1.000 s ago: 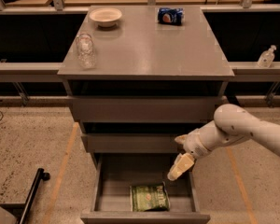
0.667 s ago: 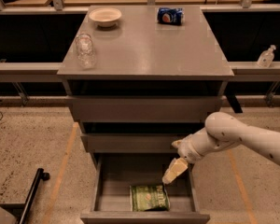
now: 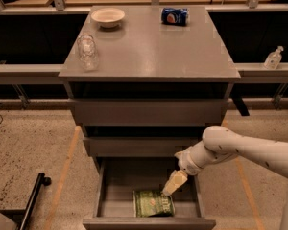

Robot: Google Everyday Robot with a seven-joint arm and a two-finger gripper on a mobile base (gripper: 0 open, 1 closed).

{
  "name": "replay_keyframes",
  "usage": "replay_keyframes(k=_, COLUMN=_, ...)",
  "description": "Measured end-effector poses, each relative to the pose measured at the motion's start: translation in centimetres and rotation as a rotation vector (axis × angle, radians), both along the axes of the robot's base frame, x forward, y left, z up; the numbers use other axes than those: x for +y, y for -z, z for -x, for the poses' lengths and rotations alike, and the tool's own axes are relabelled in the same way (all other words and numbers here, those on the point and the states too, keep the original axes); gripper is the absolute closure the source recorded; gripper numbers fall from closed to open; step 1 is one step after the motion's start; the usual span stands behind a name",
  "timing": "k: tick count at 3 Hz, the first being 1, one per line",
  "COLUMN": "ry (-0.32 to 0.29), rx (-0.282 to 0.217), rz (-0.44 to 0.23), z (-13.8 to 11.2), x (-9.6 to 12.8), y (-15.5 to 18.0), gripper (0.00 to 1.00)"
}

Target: Pick green jalapeno chip bag from bottom drawer and place on counter

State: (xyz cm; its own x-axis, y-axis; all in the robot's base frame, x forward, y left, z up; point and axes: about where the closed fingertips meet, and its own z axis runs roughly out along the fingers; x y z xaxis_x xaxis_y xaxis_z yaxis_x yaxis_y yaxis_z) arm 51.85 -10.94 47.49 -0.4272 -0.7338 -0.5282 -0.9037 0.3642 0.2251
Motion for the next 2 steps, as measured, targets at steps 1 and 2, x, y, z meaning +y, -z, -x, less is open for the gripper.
replay_keyframes(k=1, ry=0.042, rx=-0.042, rz=-0.102, z=-0.8, x=0.3, y=1.8, gripper=0.0)
replay_keyframes(k=2, ry=0.064, rx=-0.042, rz=-0.163, z=-1.2, x=0.3, y=6.2, gripper=0.0)
